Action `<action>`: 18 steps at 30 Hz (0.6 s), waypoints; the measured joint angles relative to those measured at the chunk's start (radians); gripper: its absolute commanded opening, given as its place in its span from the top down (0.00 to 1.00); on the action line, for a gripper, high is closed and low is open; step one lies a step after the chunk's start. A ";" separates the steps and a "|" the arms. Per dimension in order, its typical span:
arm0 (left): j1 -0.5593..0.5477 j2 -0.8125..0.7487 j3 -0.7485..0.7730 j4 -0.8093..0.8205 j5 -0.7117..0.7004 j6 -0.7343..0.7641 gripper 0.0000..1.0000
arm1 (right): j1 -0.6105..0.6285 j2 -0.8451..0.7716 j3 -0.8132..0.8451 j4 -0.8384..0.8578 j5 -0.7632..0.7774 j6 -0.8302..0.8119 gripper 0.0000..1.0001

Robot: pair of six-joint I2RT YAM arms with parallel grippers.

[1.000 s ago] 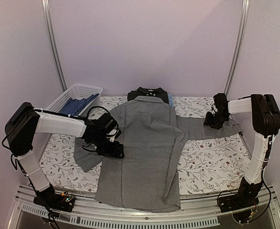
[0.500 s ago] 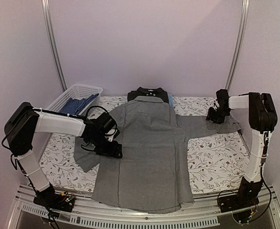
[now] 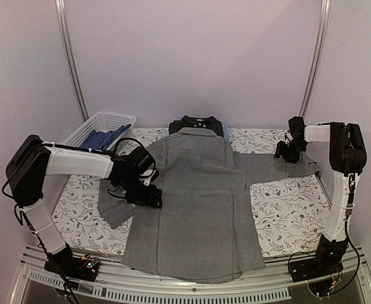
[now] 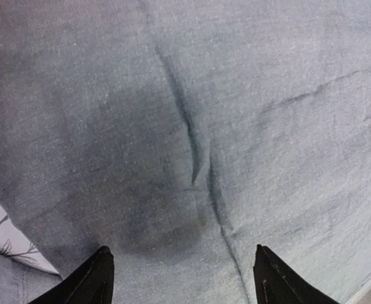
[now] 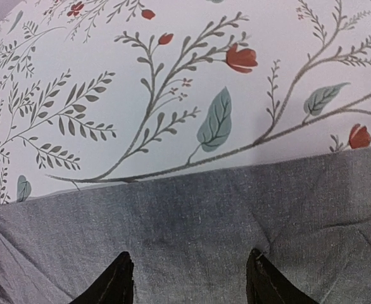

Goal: Fold and stack the long sleeve shirts
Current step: Smooth out the flattened shirt at the center of the board.

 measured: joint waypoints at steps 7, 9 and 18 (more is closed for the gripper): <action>0.000 0.000 0.061 -0.012 0.008 0.005 0.24 | 0.031 -0.211 -0.127 -0.032 0.015 0.007 0.34; 0.000 0.000 0.084 -0.016 0.006 0.005 0.24 | 0.064 -0.299 -0.168 -0.026 0.021 0.013 0.35; -0.006 0.000 0.178 -0.034 0.000 0.004 0.24 | 0.446 -0.599 -0.397 0.047 0.021 0.100 0.53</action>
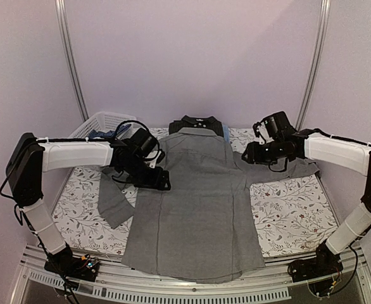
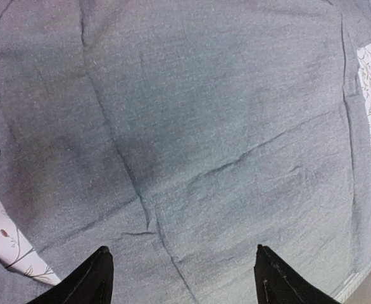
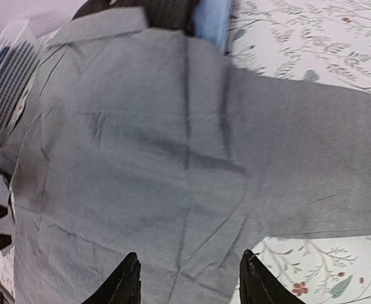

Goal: Fold and stack the long sleeve shirts
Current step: Smooth out the flattened shirt at the center of the board.

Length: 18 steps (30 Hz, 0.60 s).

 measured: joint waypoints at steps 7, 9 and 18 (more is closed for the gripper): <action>-0.005 0.000 0.023 -0.005 -0.009 -0.010 0.24 | 0.307 -0.039 -0.184 0.093 -0.067 0.146 0.57; -0.006 0.000 0.023 -0.006 -0.011 -0.016 0.24 | 0.357 -0.034 -0.232 0.129 -0.090 0.189 0.58; -0.015 0.000 0.023 -0.013 -0.015 -0.032 0.24 | 0.365 0.020 -0.424 0.256 -0.120 0.314 0.57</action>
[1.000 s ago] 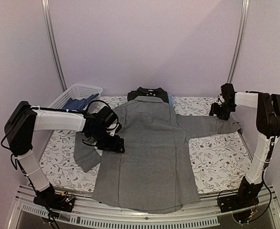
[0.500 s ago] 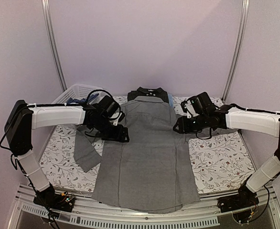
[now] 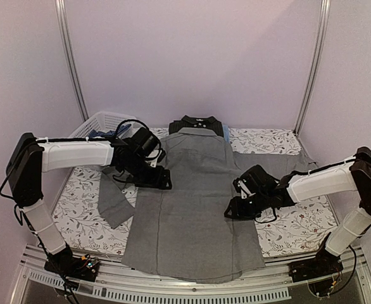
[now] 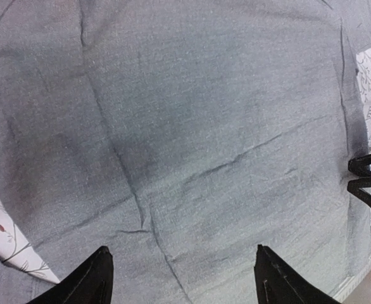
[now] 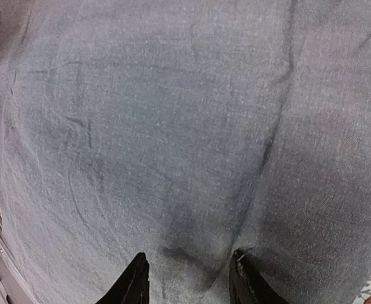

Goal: Fold and stack the long sleeve shirts
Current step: Smooth out the flattened shirt at the center of the board.

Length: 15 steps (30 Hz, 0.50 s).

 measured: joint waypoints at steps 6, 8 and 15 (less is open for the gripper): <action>-0.002 0.000 0.000 -0.011 -0.004 -0.004 0.24 | -0.012 -0.003 -0.057 0.109 -0.010 0.032 0.55; -0.002 0.000 0.000 -0.014 -0.005 -0.005 0.24 | -0.013 -0.017 -0.081 0.139 -0.010 0.041 0.54; -0.003 0.000 0.000 -0.014 -0.005 -0.005 0.24 | -0.026 -0.088 -0.115 0.079 0.006 0.063 0.47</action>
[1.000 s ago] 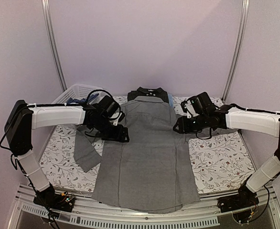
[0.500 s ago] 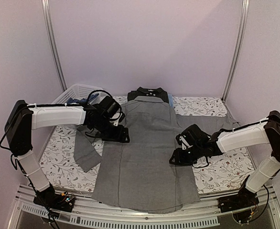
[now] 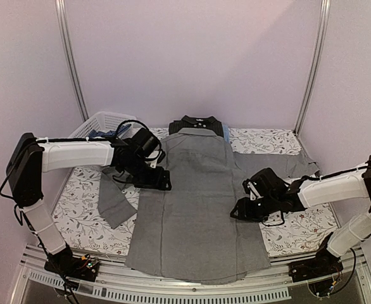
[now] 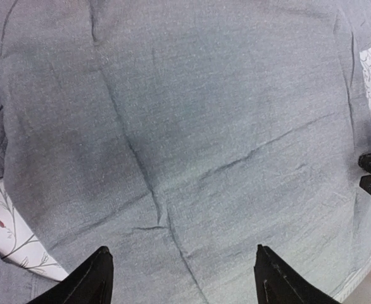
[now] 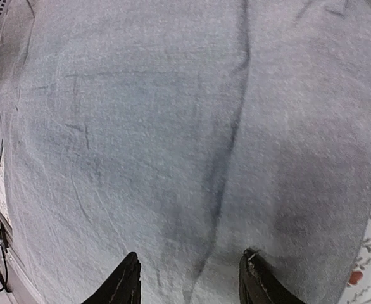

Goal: Fold and stack the long sleeve shirts
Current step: Smooth out the flattened shirt at the center of the board, then adjust the flattened shirt at the center of the board.

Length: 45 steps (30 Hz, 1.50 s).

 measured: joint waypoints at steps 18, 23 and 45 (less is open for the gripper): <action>-0.003 0.000 0.002 0.001 -0.003 -0.003 0.24 | 0.107 -0.430 -0.140 -0.411 0.049 0.116 0.52; -0.008 0.000 0.017 0.000 0.001 -0.003 0.24 | 0.200 -0.489 -0.172 -0.491 0.057 0.207 0.60; -0.018 0.000 0.069 -0.017 0.008 0.005 0.24 | 0.478 -0.562 -0.209 -0.676 0.100 0.569 0.68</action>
